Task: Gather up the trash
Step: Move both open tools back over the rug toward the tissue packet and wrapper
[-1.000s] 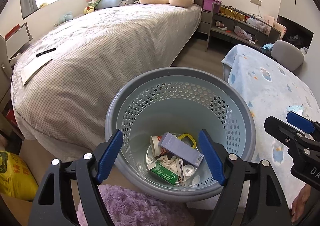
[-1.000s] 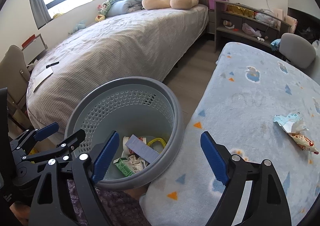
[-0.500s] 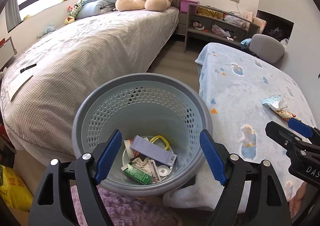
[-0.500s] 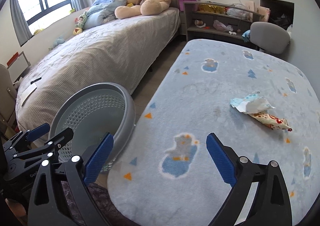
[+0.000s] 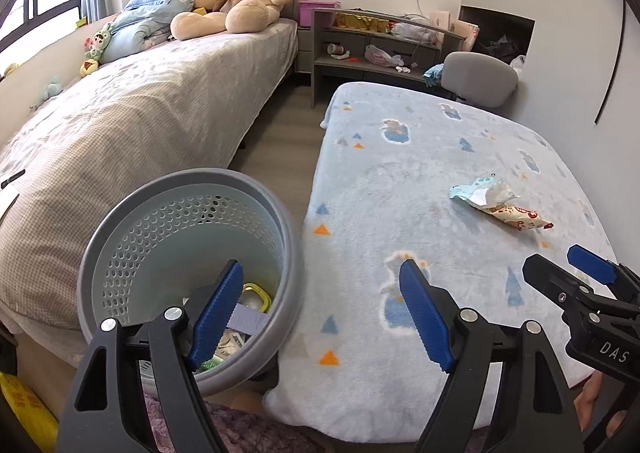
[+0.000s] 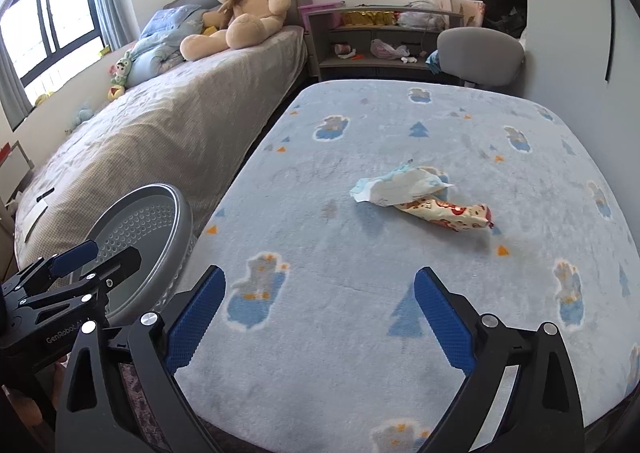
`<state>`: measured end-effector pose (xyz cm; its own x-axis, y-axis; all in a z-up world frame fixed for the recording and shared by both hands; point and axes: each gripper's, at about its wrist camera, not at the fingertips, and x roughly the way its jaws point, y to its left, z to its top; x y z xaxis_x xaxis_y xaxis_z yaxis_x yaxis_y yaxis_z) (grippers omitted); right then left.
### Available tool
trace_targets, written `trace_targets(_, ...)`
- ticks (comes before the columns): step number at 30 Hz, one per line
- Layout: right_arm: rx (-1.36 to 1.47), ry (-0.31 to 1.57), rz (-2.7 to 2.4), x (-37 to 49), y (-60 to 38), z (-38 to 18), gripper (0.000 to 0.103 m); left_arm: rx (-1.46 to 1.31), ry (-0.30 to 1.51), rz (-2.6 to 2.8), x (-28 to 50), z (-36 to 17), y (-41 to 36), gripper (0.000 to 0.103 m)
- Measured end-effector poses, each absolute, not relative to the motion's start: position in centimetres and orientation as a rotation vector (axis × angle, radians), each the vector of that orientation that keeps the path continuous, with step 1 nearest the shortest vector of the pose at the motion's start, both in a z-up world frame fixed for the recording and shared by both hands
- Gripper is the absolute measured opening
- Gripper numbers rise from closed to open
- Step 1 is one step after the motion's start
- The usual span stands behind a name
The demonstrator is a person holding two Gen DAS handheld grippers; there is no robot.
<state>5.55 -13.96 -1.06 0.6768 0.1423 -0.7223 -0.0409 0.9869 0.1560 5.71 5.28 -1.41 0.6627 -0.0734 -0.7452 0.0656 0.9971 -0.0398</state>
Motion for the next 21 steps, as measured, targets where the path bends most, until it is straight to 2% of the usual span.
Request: trace_targets(21, 0.193, 0.822, 0.005, 6.1, -23.8, -1.9, 0.094, 0.038, 0.869, -0.162, 7.7, -1.6, -3.2, 0.077)
